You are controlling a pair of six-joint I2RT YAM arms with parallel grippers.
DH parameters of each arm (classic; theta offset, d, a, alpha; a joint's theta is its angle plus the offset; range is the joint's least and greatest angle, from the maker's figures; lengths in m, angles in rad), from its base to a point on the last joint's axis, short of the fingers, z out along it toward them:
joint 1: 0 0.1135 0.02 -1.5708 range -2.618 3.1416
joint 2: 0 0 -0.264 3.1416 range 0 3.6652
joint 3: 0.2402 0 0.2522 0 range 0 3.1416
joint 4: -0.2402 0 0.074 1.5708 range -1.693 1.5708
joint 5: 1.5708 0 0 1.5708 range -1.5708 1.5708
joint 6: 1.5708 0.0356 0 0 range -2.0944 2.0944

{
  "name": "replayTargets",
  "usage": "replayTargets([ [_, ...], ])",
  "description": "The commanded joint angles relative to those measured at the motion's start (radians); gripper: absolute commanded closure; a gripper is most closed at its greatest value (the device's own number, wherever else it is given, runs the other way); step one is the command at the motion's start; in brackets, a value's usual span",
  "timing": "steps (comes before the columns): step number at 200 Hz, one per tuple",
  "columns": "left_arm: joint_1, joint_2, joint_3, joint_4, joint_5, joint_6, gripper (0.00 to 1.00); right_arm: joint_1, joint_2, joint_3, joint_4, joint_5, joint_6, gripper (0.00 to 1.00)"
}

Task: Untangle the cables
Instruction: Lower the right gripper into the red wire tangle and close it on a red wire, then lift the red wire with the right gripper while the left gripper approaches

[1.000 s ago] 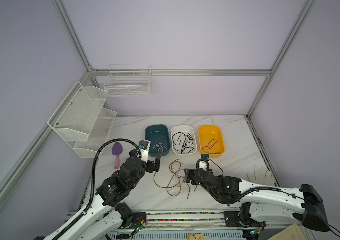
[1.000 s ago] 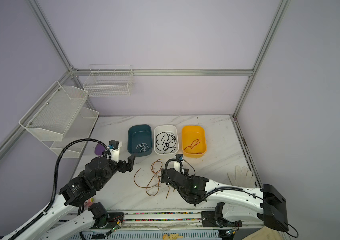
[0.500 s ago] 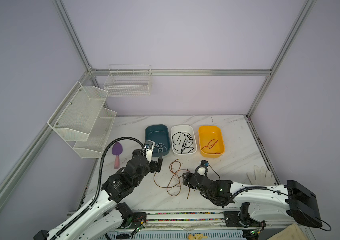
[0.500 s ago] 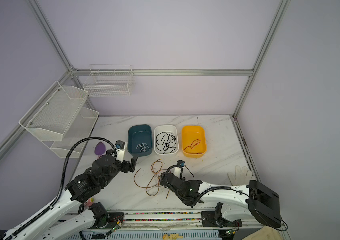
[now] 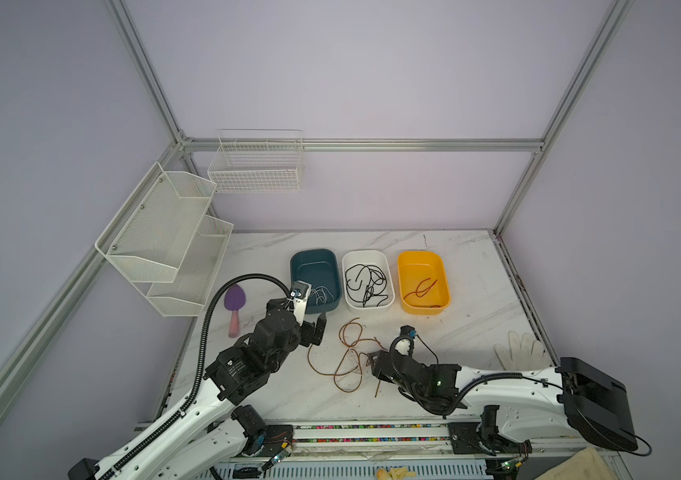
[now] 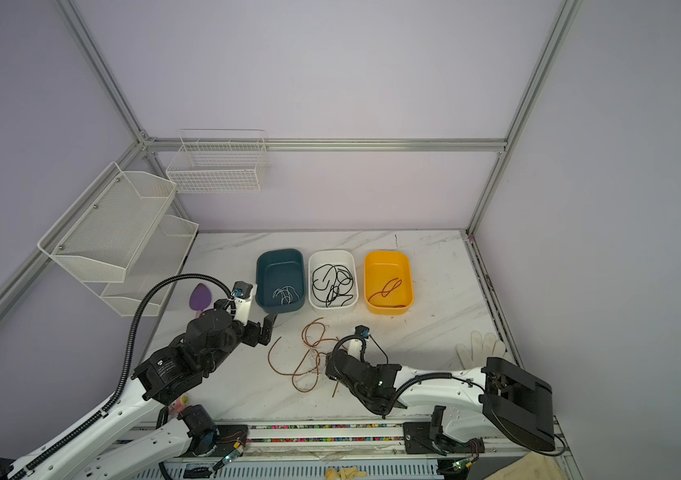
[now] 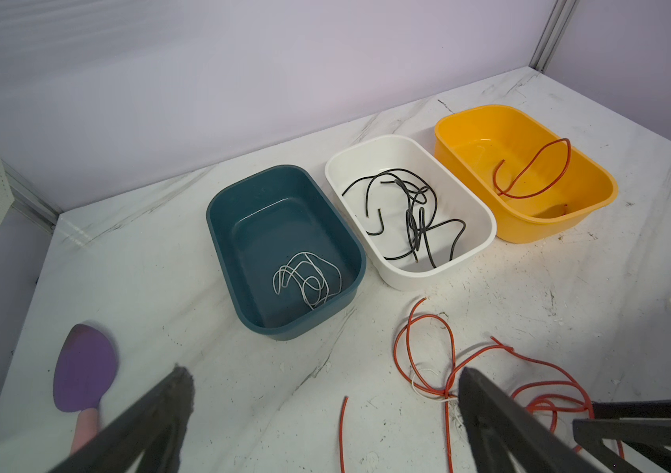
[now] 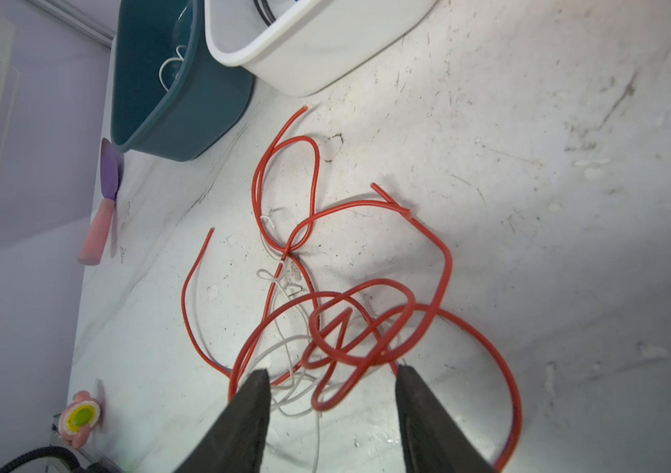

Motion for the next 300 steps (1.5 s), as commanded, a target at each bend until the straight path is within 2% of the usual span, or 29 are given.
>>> replayTargets([
  [1, 0.006, -0.005, -0.005, 0.020, 0.005, 0.015, 0.00, 0.002, 0.020, -0.007, 0.032, 0.011, 0.005, 0.54],
  [93, 0.006, 0.005, -0.004, 0.018, 0.011, 0.015, 0.00, 0.003, 0.078, -0.007, 0.052, 0.027, -0.015, 0.76],
  [172, 0.006, 0.009, -0.003, 0.016, 0.013, 0.016, 0.00, 0.001, 0.020, -0.037, 0.043, 0.076, -0.029, 1.00],
  [213, 0.006, 0.011, -0.004, 0.017, 0.014, 0.015, 0.00, 0.001, -0.074, -0.044, 0.010, 0.115, -0.066, 1.00],
  [244, 0.006, 0.013, 0.001, 0.011, 0.022, 0.016, 0.00, 0.000, -0.172, -0.037, -0.024, 0.135, -0.146, 1.00],
  [272, 0.006, 0.001, 0.016, 0.001, 0.092, 0.017, 0.00, -0.001, -0.265, -0.023, -0.029, 0.112, -0.226, 1.00],
  [300, 0.006, -0.033, 0.022, 0.015, 0.338, 0.042, 0.00, -0.002, -0.368, -0.003, -0.014, 0.071, -0.354, 1.00],
])
